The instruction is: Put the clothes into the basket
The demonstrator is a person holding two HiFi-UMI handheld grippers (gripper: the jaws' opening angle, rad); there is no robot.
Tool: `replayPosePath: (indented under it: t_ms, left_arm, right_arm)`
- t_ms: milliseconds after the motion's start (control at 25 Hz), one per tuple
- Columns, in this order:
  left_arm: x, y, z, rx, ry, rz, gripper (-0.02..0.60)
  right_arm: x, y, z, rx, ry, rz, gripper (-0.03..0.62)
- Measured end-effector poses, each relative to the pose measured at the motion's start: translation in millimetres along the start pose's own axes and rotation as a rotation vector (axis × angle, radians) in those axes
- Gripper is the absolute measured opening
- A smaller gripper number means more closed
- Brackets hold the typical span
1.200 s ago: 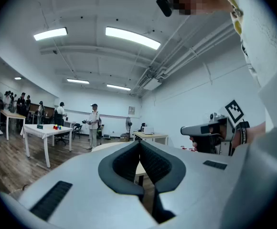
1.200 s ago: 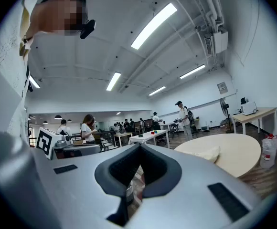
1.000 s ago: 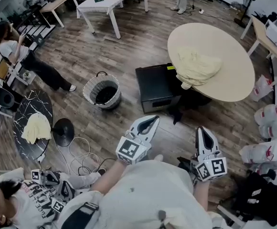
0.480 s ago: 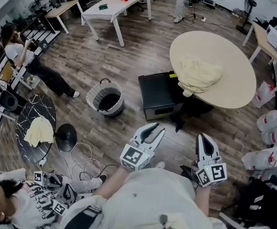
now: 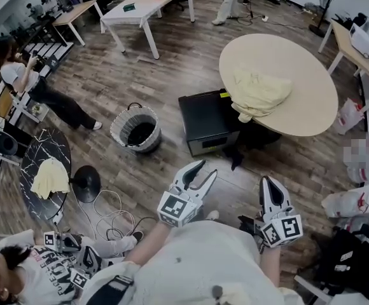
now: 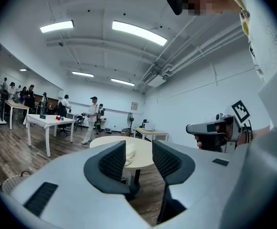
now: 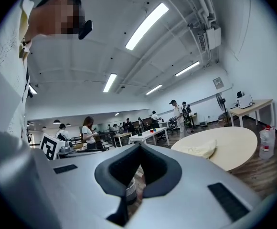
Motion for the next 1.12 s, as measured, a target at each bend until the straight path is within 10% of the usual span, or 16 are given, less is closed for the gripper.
replayPosePath:
  t_ms: [1120]
  left_arm:
    - [197.5, -66.3, 167.3, 0.039, 0.182, 0.060, 0.199]
  right_arm:
    - [199.9, -12.8, -92.9, 0.012, 0.227, 0.025, 0.009]
Point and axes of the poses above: the fingertips, and each gripper's own axes: x forward along the fingers, z to its left, y out of its underside, the point moved 6 cm from there along -x, backward along the fingers, and after that the axes turned 13 degrees about -x, right-handed, at the moved point
